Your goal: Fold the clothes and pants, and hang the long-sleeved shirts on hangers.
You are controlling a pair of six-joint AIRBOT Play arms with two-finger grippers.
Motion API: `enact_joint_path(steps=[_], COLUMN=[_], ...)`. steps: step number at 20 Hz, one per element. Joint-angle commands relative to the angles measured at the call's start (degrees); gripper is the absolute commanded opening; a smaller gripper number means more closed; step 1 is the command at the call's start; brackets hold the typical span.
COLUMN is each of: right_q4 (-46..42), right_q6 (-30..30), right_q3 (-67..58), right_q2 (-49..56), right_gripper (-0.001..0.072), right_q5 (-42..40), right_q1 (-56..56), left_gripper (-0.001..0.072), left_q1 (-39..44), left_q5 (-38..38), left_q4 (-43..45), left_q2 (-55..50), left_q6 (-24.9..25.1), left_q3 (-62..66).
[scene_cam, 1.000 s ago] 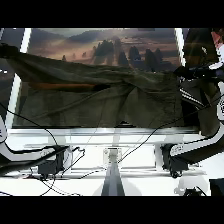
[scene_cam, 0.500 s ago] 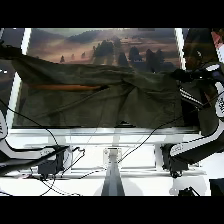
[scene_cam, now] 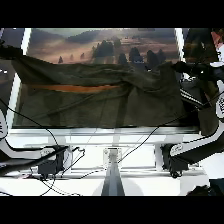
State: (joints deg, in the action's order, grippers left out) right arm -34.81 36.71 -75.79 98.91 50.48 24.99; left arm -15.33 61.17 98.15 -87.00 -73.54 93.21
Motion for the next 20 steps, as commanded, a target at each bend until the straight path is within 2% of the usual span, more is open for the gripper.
enact_joint_path(steps=[1,5,7,12,14,17,20], right_q4=[-3.02,-15.10,-16.70,-16.70,-16.70,-17.64,-18.16], right_q6=[2.43,13.42,15.39,15.85,15.82,15.78,15.76], right_q3=[-1.42,-1.42,-1.42,-1.40,-1.40,-1.40,-1.40], right_q2=[-3.63,-8.20,-8.92,-8.87,-8.87,-8.87,-8.87], right_gripper=[0.0026,0.0026,0.0026,0.0026,0.0026,0.0026,0.0027], right_q5=[-8.24,-16.92,-17.03,-16.90,-16.81,-16.85,-16.74], right_q1=[0.15,1.49,2.40,2.99,2.99,2.99,2.99], left_gripper=[0.0016,0.0015,0.0015,0.0015,0.0015,0.0014,0.0014], left_q1=[-0.02,-0.02,-0.31,-0.61,-0.44,-0.48,-0.68], left_q5=[-1.66,-8.79,-10.23,-9.70,-7.37,0.79,6.62], left_q4=[0.63,5.09,6.69,6.95,6.84,6.88,10.32], left_q2=[0.37,4.50,6.69,7.93,7.89,8.70,9.49], left_q6=[0.00,0.00,-0.02,0.00,0.00,-0.28,-7.65], left_q3=[1.14,2.97,2.97,2.95,2.95,2.95,2.91])
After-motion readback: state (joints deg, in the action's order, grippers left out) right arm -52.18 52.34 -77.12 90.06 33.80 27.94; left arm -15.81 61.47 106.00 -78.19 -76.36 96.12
